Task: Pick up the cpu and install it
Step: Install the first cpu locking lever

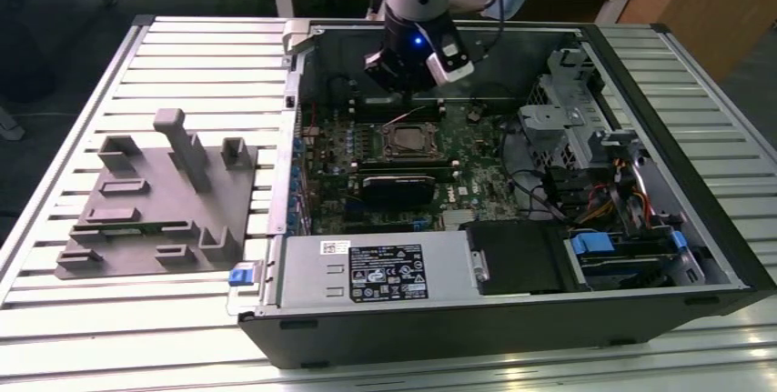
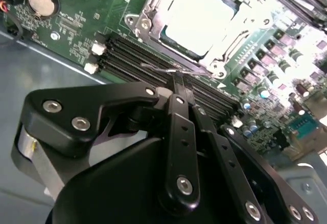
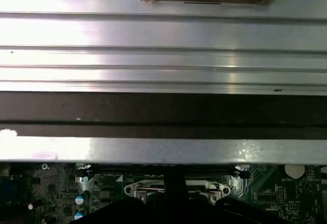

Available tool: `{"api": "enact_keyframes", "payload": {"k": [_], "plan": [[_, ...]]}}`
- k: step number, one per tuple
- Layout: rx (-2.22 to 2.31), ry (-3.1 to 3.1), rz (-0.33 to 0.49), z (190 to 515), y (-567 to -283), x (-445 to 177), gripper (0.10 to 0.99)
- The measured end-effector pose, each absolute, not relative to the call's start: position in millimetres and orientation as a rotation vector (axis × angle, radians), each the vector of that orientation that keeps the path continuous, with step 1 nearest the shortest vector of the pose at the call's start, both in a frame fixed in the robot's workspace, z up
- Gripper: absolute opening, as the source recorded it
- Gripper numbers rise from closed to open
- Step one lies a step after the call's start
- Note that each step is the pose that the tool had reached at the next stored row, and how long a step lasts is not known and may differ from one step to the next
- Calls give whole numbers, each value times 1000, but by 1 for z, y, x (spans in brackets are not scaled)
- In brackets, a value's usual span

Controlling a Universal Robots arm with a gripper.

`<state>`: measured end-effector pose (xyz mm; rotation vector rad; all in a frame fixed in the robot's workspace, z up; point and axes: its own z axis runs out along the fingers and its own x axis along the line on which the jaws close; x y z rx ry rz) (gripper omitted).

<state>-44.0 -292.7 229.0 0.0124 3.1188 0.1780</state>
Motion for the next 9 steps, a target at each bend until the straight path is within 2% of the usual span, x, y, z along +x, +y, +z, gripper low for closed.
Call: {"api": "enact_keyframes", "payload": {"k": [9], "plan": [[12,3119,178,222,-291,-36,106]]}}
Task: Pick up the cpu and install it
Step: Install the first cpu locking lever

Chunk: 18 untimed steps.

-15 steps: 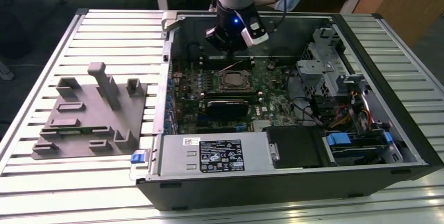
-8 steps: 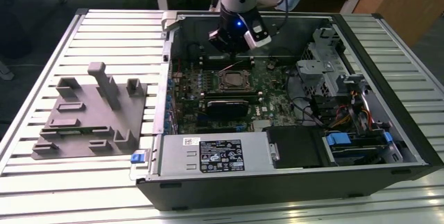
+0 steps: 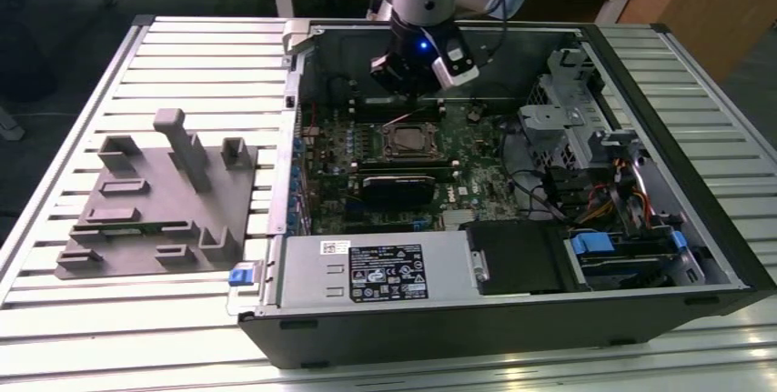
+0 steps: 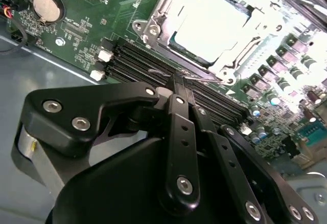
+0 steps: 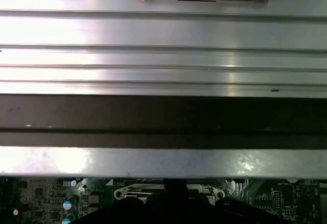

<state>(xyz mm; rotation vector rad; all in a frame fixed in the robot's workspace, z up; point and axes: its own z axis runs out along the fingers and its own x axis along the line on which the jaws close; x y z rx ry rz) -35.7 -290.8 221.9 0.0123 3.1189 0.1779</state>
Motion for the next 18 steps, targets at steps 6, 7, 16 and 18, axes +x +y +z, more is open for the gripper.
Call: {"api": "enact_keyframes", "payload": {"k": [6,7,16,18], "plan": [[12,3119,178,217,-290,-29,106],[12,3119,178,216,-290,-28,106],[12,3119,176,205,-290,-24,106],[12,3119,174,203,-290,-23,106]]}}
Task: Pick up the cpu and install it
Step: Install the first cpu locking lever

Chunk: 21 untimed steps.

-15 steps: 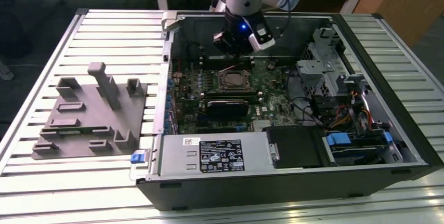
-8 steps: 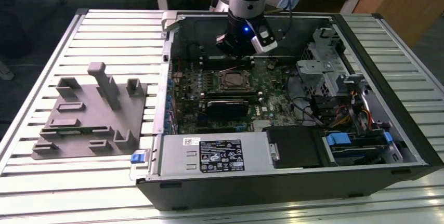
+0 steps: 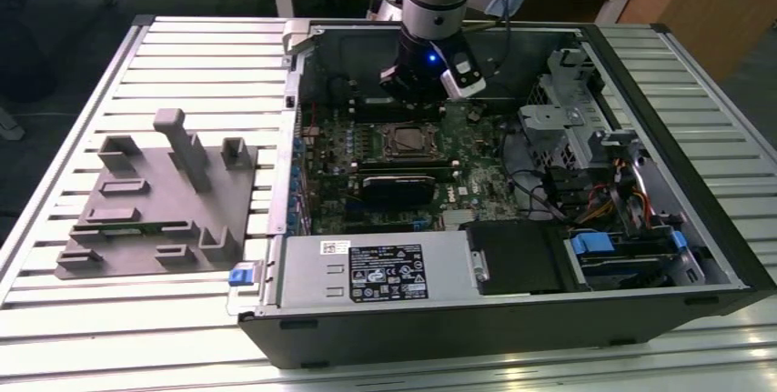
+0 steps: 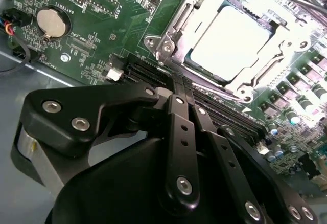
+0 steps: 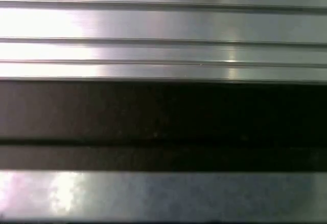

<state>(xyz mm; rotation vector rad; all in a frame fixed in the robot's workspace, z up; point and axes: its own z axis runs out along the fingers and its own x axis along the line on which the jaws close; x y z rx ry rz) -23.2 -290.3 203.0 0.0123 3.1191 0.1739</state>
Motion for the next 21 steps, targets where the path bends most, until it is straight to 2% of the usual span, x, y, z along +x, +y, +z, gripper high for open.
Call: {"api": "enact_keyframes", "payload": {"k": [10,21], "plan": [[12,3119,171,203,-290,-23,106],[12,3122,115,197,-290,-23,106]]}}
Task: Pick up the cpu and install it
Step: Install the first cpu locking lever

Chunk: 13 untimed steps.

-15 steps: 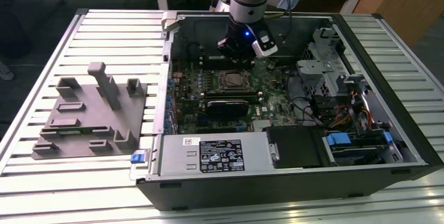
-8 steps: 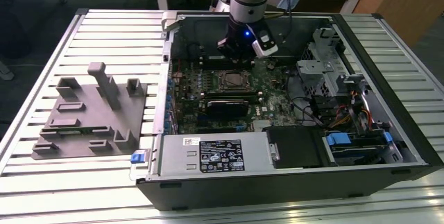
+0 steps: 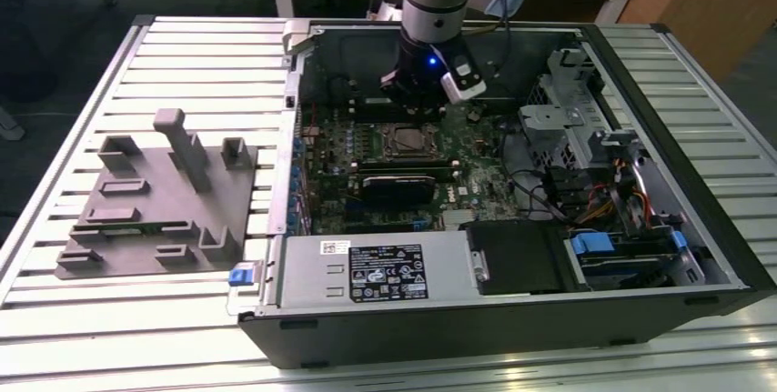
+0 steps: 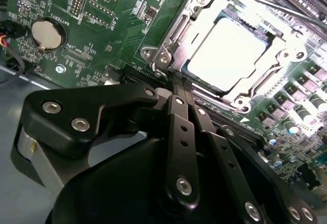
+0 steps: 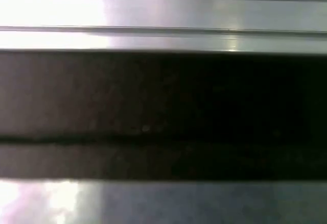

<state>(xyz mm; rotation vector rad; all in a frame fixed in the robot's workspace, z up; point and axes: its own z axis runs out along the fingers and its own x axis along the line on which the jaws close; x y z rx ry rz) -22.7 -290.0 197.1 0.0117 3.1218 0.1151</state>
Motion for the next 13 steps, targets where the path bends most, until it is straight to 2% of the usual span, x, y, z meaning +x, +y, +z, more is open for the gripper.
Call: {"api": "enact_keyframes", "payload": {"k": [13], "plan": [[11,3122,113,207,-290,-23,106]]}}
